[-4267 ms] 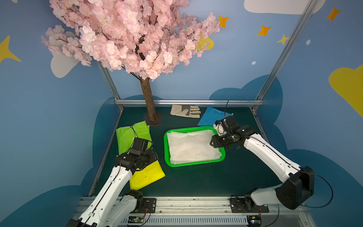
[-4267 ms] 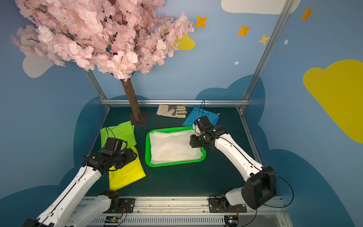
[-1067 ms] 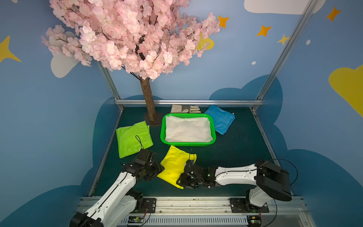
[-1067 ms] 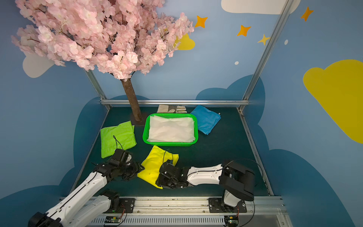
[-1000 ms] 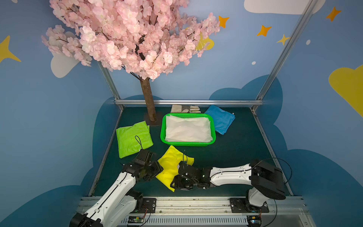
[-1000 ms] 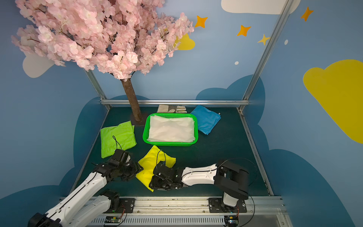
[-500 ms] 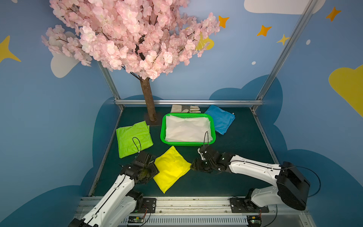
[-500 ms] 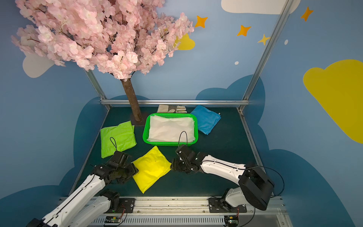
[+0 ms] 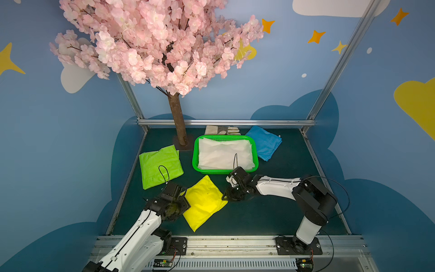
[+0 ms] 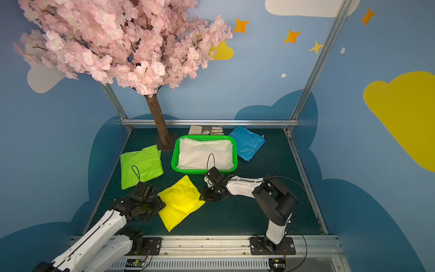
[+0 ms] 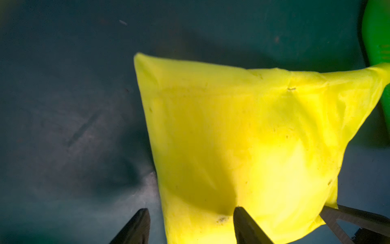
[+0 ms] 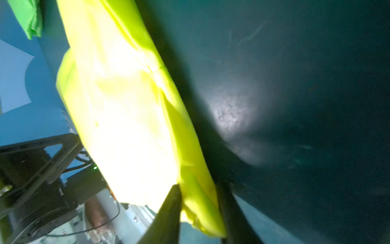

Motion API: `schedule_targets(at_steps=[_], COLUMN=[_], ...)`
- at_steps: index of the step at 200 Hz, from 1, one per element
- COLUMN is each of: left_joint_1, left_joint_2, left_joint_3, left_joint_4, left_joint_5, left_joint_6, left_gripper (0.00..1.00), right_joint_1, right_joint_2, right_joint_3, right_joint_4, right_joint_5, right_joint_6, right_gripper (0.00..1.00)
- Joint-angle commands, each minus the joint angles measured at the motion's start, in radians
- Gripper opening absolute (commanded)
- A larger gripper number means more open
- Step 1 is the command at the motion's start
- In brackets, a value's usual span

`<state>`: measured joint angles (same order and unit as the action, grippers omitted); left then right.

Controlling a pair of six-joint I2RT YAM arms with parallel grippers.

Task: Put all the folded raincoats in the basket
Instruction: Adjust the raincoat at the center of the board, then pick up the raincoat from the center of the board.

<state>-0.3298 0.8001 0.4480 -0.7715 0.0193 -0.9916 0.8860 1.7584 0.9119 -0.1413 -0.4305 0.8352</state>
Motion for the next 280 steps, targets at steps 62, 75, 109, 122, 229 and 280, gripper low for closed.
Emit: schedule_targets(at_steps=[62,75,109,122,229,280], left_joint_1=[-0.008,-0.015,-0.063,-0.076,-0.153,-0.167], left_joint_2=[0.037,0.051,0.075,0.083,0.144,0.207], left_joint_3=[-0.051,-0.067,-0.076,-0.088,-0.173,-0.168], left_joint_4=[0.225,0.283,0.293,0.299,0.464,0.497], left_joint_5=[0.22,0.283,0.3,0.312,0.368,0.349], left_joint_6=[0.071,0.064,0.071,0.07,0.028,0.027], left_gripper=[0.68,0.68,0.66,0.64,0.51,0.46], right_joint_1=[-0.027,-0.016,-0.041,-0.068,-0.27,-0.242], right_joint_2=[-0.634,-0.718,-0.803,-0.811,-0.15,-0.093], right_joint_3=[-0.581,-0.638,-0.465,-0.423,-0.213,-0.195], right_joint_4=[-0.002,0.087,-0.225,-0.276,-0.071,-0.05], right_joint_5=[0.254,0.265,0.32,0.354,-0.271,-0.265], right_joint_6=[0.295,0.358,0.184,0.05,-0.262,-0.255], right_gripper=[0.3,0.54,0.69,0.79,0.5,0.28])
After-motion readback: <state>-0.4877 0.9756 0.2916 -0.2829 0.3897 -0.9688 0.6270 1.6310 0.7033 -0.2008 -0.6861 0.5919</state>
